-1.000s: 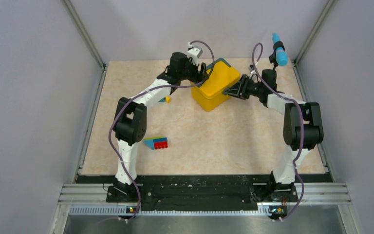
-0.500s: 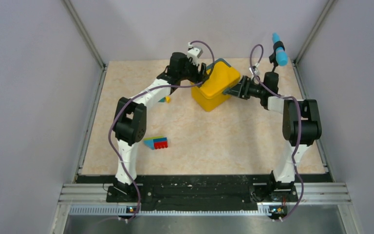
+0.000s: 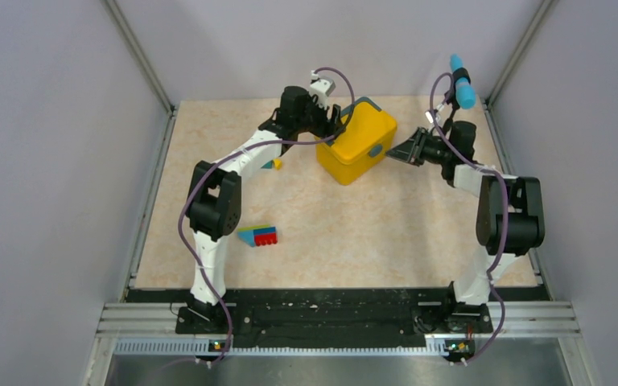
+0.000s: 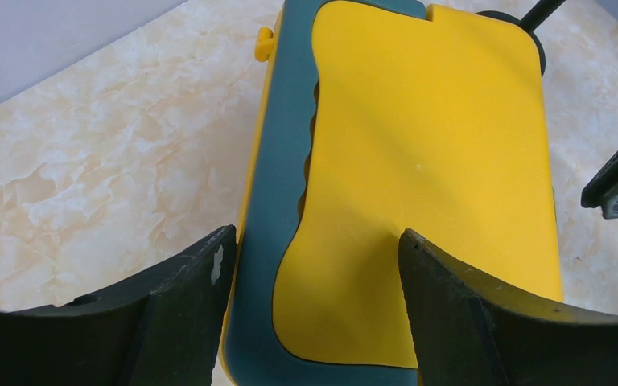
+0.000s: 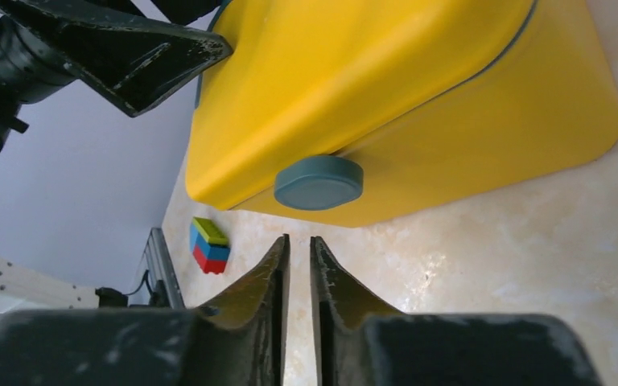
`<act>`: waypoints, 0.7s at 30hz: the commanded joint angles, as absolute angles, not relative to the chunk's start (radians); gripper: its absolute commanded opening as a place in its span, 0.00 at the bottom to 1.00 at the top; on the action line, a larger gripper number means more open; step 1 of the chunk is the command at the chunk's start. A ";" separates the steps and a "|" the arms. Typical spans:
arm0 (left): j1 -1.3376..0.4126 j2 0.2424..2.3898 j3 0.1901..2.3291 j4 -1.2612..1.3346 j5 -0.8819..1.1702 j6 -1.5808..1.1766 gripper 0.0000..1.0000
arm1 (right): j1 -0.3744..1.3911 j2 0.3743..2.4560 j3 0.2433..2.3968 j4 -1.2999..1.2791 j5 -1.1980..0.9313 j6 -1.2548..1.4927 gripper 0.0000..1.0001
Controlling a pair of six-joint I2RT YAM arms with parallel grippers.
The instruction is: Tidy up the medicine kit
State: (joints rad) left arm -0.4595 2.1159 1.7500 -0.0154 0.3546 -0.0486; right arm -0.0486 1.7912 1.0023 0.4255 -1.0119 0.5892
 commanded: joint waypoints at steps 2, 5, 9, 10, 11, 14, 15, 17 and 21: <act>-0.488 2.092 1.727 -0.140 0.407 -0.028 0.77 | -0.043 1.826 1.051 0.439 -0.970 0.581 0.08; -0.487 2.090 1.727 -0.145 0.402 -0.017 0.77 | -0.028 1.859 1.085 0.454 -0.973 0.591 0.04; -0.487 2.090 1.727 -0.149 0.397 -0.011 0.77 | -0.006 1.900 1.125 0.466 -0.973 0.597 0.04; -0.487 2.090 1.727 -0.151 0.398 -0.009 0.77 | 0.007 1.909 1.134 0.470 -0.972 0.598 0.04; -0.488 2.090 1.727 -0.152 0.398 -0.009 0.77 | 0.024 1.918 1.141 0.472 -0.969 0.597 0.04; -0.488 2.092 1.728 -0.153 0.399 -0.009 0.77 | 0.043 1.940 1.157 0.465 -0.948 0.590 0.04; -0.488 2.092 1.728 -0.153 0.398 -0.009 0.77 | 0.045 1.948 1.160 0.457 -0.938 0.588 0.04; -0.487 2.092 1.726 -0.153 0.397 -0.009 0.77 | 0.049 1.957 1.162 0.435 -0.921 0.575 0.04; -0.486 2.087 1.726 -0.151 0.390 -0.009 0.77 | 0.044 1.931 1.156 0.396 -0.912 0.540 0.04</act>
State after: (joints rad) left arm -0.4599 2.1082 1.7500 -0.0364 0.3580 -0.0341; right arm 0.0196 1.9415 1.1091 0.3927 -0.9531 0.5858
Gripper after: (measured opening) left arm 0.771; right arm 0.039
